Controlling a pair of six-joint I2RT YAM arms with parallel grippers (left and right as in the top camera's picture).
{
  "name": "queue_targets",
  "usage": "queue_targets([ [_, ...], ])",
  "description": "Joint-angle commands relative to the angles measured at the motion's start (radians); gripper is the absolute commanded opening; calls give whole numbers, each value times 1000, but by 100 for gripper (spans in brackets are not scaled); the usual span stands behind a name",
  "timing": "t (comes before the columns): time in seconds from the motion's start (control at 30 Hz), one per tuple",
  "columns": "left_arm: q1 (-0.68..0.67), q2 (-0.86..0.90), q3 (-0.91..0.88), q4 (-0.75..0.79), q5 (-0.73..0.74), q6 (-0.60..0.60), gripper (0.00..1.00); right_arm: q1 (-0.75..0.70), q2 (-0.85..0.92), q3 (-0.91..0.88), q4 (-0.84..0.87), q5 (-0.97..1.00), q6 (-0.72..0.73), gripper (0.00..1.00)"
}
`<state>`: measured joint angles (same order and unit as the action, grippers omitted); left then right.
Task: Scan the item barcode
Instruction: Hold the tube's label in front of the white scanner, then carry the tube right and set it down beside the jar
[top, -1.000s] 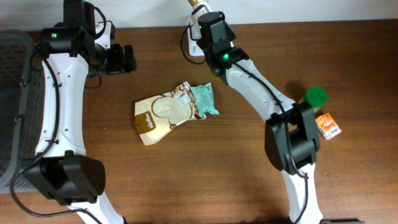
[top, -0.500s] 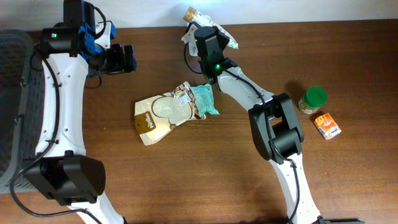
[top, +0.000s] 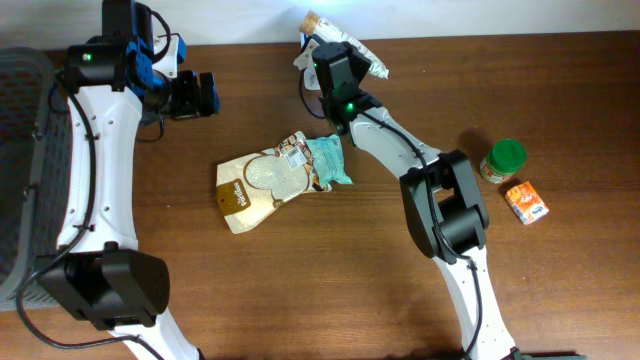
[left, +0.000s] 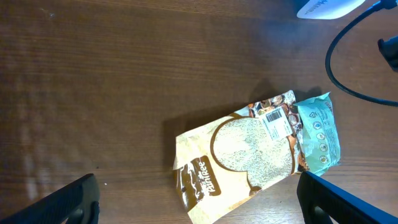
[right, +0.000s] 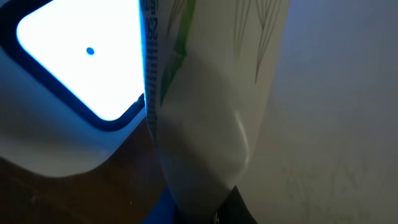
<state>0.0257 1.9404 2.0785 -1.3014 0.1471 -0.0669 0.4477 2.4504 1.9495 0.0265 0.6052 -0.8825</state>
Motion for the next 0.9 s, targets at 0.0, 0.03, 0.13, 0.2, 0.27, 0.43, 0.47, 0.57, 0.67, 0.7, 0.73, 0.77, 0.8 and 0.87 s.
queue_targets([
  [0.0,3,2,1,-2,10,19,99,11,-167,25,-35,9,146,4],
  [0.03,3,2,1,-2,10,19,99,11,-219,25,-108,-40,192,4],
  [0.13,3,2,1,-2,10,19,99,11,-325,25,-270,-151,356,4],
  [0.2,3,2,1,-2,10,19,99,5,-407,25,-402,-271,520,4],
  [0.27,3,2,1,-2,10,19,99,-9,-473,25,-509,-397,660,4],
  [0.43,3,2,1,-2,11,19,99,-75,-596,25,-838,-566,935,4],
  [0.47,3,2,1,-2,10,19,99,-88,-603,25,-896,-579,963,4],
  [0.57,3,2,1,-2,10,19,99,-135,-596,23,-1083,-583,989,4],
  [0.67,3,2,1,-2,10,19,99,-186,-578,-13,-1235,-584,1001,4],
  [0.7,3,2,1,-2,10,19,99,-203,-572,-45,-1260,-583,1019,4],
  [0.73,3,2,1,-2,10,19,99,-219,-568,-83,-1266,-584,1036,4],
  [0.77,3,2,1,-2,10,19,99,-232,-566,-116,-1264,-583,1045,4],
  [0.8,3,2,1,-2,10,19,99,-246,-563,-150,-1257,-583,1049,4],
  [0.87,3,2,1,-2,10,19,99,-279,-560,-232,-1218,-583,1049,4],
])
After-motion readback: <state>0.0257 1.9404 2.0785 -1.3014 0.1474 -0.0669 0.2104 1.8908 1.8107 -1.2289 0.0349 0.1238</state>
